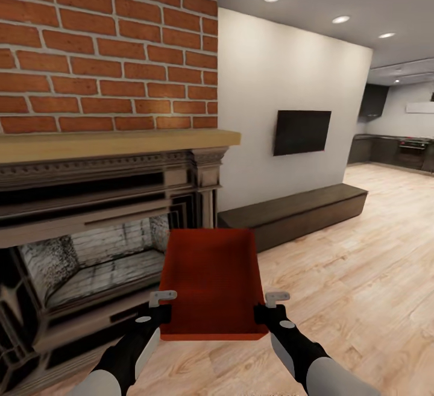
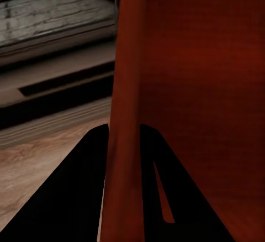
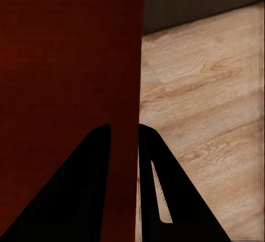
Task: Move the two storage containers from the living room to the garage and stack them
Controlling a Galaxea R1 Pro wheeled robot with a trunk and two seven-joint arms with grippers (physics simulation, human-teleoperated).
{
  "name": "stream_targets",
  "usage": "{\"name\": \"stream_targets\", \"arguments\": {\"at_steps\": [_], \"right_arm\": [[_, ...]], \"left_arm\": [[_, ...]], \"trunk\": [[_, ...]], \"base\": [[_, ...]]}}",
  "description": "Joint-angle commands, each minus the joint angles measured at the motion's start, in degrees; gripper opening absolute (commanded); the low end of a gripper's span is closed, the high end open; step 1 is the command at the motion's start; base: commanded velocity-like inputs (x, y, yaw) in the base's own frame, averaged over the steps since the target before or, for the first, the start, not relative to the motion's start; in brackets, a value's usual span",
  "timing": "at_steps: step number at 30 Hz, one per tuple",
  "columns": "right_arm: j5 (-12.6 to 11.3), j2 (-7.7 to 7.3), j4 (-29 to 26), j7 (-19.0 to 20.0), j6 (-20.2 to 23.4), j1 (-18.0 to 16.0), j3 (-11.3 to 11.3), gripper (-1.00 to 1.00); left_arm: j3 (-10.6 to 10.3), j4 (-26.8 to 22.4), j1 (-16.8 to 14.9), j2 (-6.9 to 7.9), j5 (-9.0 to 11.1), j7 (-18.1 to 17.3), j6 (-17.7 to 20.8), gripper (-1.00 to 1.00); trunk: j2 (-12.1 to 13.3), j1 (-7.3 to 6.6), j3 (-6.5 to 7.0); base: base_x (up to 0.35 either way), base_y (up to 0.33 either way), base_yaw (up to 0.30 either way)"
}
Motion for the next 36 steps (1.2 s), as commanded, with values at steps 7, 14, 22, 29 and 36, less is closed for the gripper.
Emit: {"name": "stream_targets", "arguments": {"at_steps": [7,14,22,29,36], "right_arm": [[-0.9,-0.75,0.2,-0.4,-0.2,0.0,0.0,-1.00],[-0.9,-0.74,0.2,-0.4,-0.2,0.0,0.0,-1.00],[-0.9,-0.76,0.2,-0.4,-0.2,0.0,0.0,-1.00],[-0.9,-0.75,0.2,-0.4,-0.2,0.0,0.0,-1.00],[-0.9,-0.74,0.2,-0.4,-0.2,0.0,0.0,-1.00]], "left_arm": [[1.1,-0.3,-0.1,0.12,-0.2,0.9,-1.1,-1.00],[1.1,-0.3,-0.1,0.12,-0.2,0.9,-1.1,-1.00],[1.0,-0.2,-0.1,0.12,-0.2,0.9,-1.1,-1.00],[1.0,-0.3,-0.1,0.12,-0.2,0.9,-1.1,-1.00],[1.0,-0.2,-0.1,0.12,-0.2,0.9,-1.1,-1.00]], "trunk": [[-0.1,0.00,-0.08],[-0.1,0.00,-0.08],[-0.1,0.00,-0.08],[-0.1,0.00,-0.08],[-0.1,0.00,-0.08]], "base": [[0.000,0.000,-0.261],[0.000,0.000,-0.261],[0.000,0.000,-0.261],[0.000,0.000,-0.261],[0.000,0.000,-0.261]]}}
